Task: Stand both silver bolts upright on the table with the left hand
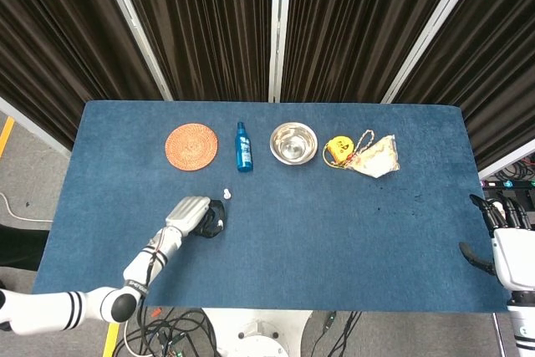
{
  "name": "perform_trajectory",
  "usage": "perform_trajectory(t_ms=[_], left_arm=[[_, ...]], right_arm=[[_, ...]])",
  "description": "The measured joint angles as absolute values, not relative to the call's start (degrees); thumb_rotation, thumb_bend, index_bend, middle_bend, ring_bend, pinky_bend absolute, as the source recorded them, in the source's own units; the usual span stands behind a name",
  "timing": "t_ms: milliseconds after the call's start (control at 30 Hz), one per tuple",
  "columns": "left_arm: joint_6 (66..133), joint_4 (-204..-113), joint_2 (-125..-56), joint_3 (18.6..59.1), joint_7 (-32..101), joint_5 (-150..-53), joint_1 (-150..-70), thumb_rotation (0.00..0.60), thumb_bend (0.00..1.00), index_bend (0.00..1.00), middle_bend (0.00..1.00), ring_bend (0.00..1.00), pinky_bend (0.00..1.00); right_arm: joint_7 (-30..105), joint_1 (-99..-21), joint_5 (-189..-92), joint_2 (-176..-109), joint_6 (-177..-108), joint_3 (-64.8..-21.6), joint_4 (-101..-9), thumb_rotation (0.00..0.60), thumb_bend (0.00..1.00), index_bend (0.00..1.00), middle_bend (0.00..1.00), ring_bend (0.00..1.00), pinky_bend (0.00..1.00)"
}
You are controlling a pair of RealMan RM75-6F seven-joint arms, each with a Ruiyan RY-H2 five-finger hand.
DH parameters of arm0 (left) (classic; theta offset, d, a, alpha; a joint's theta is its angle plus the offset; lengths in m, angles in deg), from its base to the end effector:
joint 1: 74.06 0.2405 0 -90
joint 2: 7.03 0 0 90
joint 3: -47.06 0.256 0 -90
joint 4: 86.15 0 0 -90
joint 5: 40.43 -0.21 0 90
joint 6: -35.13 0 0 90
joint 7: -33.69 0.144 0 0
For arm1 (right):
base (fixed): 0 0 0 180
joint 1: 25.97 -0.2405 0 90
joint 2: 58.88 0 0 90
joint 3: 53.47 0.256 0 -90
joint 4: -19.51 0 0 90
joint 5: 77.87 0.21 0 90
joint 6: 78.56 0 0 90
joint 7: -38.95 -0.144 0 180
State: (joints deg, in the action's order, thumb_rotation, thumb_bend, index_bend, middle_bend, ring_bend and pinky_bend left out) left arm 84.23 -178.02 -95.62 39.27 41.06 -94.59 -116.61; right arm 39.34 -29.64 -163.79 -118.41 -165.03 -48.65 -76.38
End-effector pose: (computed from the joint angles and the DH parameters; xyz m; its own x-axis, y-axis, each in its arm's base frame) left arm -0.1462 0.3092 -0.0432 0.1286 0.5547 0.8220 0.9801 -0.1976 -0.0200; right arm -0.3035 -0.1810 0.1866 0.4160 0.0485 0.9081 -0.9092 0.0043 0.4163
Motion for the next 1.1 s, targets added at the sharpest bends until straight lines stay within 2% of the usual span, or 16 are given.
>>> perform_trajectory(t_ms=[233,333,400,467,667,700,767,867,1000,1100], left_arm=[[84.8,-178.8,-95.1,39.6,41.6,-95.6,-116.3,0.587,0.35,0.45,0.80,0.79,0.71],[84.7,-179.2,-94.6,39.8,41.9,-95.9,-116.3,0.583,0.35,0.37,0.79,0.78,0.71],[84.9,-179.8,-94.2,39.9,42.2,-96.3,-116.3,0.582,0.30,0.29,0.78,0.77,0.71],[85.6,-180.3,-93.8,39.9,42.5,-96.9,-116.1,0.580,0.25,0.26,0.78,0.77,0.71],[90.5,-183.3,-89.9,40.3,44.3,-99.8,-114.4,0.587,0.21,0.26,0.74,0.72,0.71],[91.6,-183.9,-88.9,40.4,44.3,-100.3,-113.8,0.589,0.20,0.27,0.72,0.69,0.70],[94.6,-185.2,-86.5,40.5,44.3,-101.5,-112.2,0.586,0.17,0.32,0.65,0.56,0.66],[99.8,-185.8,-83.6,40.6,43.9,-103.1,-109.1,0.586,0.15,0.35,0.53,0.38,0.49],[108.2,-184.6,-80.8,41.2,43.2,-104.9,-103.9,0.598,0.14,0.32,0.35,0.19,0.23],[113.9,-182.2,-78.4,42.0,41.4,-106.6,-98.8,0.600,0.14,0.28,0.25,0.11,0.16]], right_arm=[[39.4,-29.6,-163.7,-118.4,-165.1,-48.7,-76.5,0.600,0.15,0.15,0.24,0.06,0.10],[39.3,-29.5,-163.7,-118.3,-165.2,-48.7,-76.5,0.600,0.15,0.15,0.24,0.06,0.10],[39.3,-29.5,-163.8,-118.3,-165.2,-48.6,-76.5,0.600,0.15,0.15,0.24,0.06,0.10],[39.2,-29.5,-163.8,-118.3,-165.2,-48.6,-76.5,0.600,0.15,0.15,0.24,0.06,0.10],[38.2,-29.4,-163.7,-117.9,-165.3,-48.6,-76.1,0.600,0.15,0.15,0.24,0.06,0.10],[37.9,-29.4,-163.7,-117.8,-165.3,-48.6,-76.0,0.600,0.15,0.15,0.24,0.06,0.10],[37.2,-29.4,-163.9,-117.7,-165.4,-48.6,-75.7,0.600,0.15,0.16,0.23,0.06,0.10],[35.5,-29.6,-164.3,-117.5,-165.2,-48.6,-74.9,0.600,0.16,0.17,0.23,0.06,0.10],[33.3,-30.0,-164.6,-117.4,-164.8,-48.5,-73.2,0.600,0.17,0.18,0.19,0.06,0.10],[32.2,-30.3,-164.9,-117.7,-164.8,-48.3,-72.3,0.600,0.18,0.15,0.15,0.03,0.10]])
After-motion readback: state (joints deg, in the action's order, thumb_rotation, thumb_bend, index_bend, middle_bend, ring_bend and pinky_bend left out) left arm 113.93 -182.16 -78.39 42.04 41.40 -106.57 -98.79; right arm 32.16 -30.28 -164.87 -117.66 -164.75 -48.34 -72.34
